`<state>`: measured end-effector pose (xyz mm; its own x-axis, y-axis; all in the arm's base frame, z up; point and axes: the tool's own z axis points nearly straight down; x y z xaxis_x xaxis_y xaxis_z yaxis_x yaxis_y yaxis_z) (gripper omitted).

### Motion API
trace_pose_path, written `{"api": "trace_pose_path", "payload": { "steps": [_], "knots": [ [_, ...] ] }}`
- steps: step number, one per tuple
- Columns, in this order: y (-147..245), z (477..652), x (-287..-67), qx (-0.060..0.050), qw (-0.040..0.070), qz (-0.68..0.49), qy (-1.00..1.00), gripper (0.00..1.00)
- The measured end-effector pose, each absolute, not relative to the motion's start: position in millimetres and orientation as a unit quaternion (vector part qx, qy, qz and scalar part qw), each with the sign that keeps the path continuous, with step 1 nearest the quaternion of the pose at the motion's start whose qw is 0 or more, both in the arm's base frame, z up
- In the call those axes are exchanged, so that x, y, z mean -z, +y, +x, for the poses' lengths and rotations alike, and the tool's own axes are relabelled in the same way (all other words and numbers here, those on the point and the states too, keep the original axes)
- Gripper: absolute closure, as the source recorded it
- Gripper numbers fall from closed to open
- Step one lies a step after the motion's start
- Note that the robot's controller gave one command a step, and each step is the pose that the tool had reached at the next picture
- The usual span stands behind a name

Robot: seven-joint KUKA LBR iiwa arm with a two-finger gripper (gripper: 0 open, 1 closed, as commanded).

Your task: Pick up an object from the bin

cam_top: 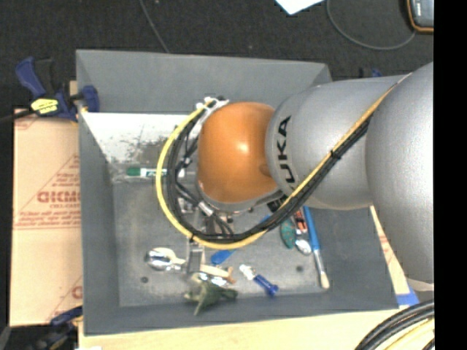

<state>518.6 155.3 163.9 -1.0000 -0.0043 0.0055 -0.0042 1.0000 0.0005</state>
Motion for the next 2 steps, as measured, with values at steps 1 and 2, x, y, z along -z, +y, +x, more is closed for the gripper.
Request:
{"api": "trace_pose_path", "payload": {
  "steps": [1, 2],
  "knots": [
    [154.7, 520.8, -167.9, 0.001, -0.001, 0.0, -1.0, 0.0],
    [155.8, 515.5, -68.1, 0.001, 0.001, -0.06, -0.998, 0.0]
  ]
}}
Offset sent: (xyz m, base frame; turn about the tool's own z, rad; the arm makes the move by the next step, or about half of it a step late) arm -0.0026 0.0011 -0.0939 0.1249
